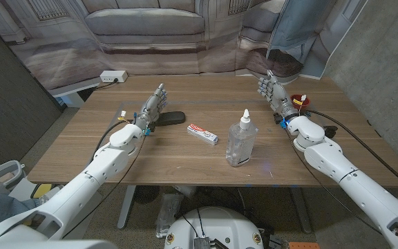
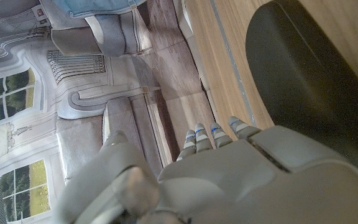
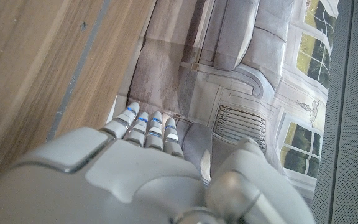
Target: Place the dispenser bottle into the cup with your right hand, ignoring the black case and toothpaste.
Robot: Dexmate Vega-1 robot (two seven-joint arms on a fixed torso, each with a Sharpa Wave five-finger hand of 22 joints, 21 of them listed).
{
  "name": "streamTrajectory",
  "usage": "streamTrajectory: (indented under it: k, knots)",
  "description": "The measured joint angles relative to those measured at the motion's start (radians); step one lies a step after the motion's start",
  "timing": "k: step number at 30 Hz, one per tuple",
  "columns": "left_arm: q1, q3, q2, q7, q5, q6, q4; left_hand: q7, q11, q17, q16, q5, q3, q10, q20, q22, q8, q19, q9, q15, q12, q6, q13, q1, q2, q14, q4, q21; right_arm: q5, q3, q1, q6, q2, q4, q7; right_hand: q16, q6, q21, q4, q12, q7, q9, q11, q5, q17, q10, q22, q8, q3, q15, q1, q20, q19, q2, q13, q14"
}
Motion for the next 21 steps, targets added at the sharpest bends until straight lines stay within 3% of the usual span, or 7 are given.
streamTrajectory:
  k: [21]
  knots:
    - [-0.017, 0.009, -0.01, -0.037, -0.014, 0.004, 0.036, 0.0, 0.0, 0.0, 0.0, 0.0, -0.001, 0.0, 0.0, 0.0, 0.0, 0.0, 0.0, -0.003, 0.0, 0.011, 0.0, 0.0, 0.0, 0.003, -0.001, 0.0, 0.013, 0.037, -0.062, -0.047, -0.062, -0.129, -0.031, 0.0, 0.0, 0.0, -0.003, 0.0, 0.0, 0.0, 0.005, -0.009, 0.0, 0.005, 0.0, 0.0, -0.003, 0.007, 0.005, 0.007, 0.007, 0.005, 0.0, 0.007]
